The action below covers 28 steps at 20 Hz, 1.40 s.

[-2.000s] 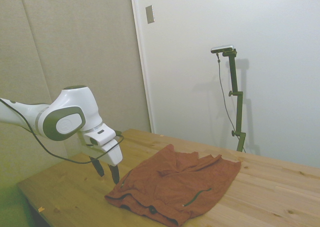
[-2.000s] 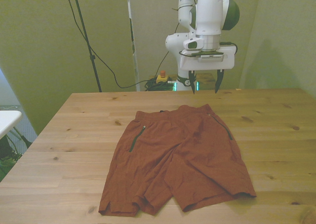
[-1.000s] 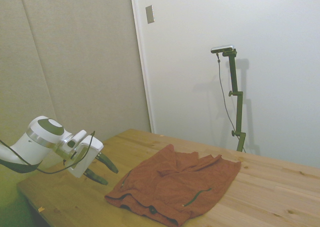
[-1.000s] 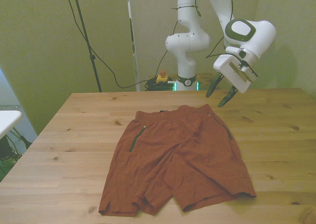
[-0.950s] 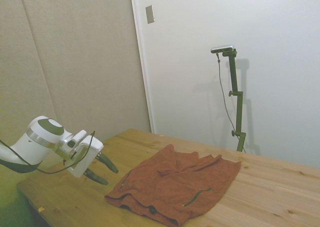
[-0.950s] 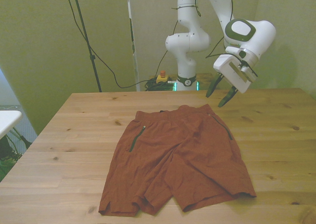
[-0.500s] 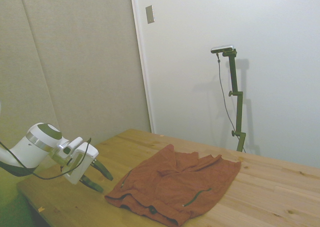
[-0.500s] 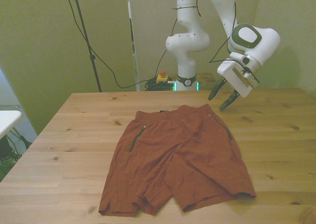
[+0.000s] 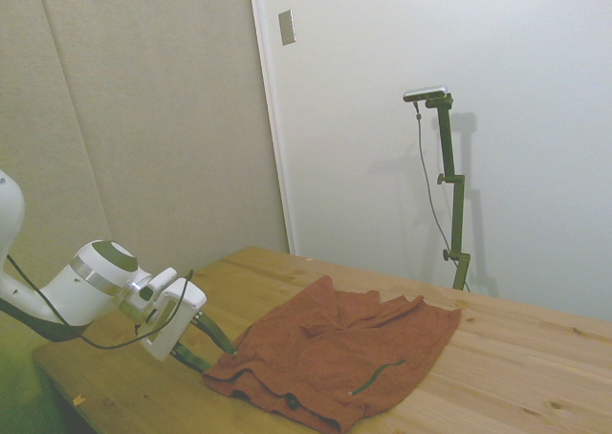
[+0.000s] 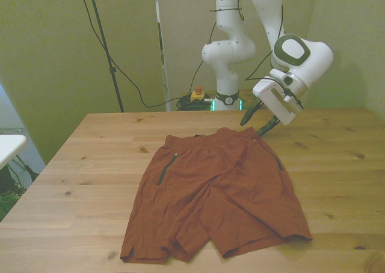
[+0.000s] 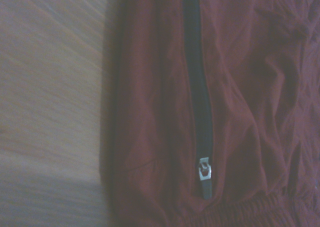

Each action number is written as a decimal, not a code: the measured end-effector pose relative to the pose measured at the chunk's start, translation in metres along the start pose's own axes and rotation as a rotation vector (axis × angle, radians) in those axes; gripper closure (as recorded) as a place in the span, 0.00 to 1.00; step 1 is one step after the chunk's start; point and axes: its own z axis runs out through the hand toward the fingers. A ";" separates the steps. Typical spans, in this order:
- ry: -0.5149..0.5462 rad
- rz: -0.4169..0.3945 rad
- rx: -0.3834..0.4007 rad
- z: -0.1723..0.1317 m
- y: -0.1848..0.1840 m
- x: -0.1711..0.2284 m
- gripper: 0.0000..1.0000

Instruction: Fold the shorts

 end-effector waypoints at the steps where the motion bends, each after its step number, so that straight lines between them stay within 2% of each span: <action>1: -0.001 0.002 -0.003 0.002 0.001 0.001 1.00; 28: -0.047 -0.008 0.011 0.020 -0.014 -0.001 1.00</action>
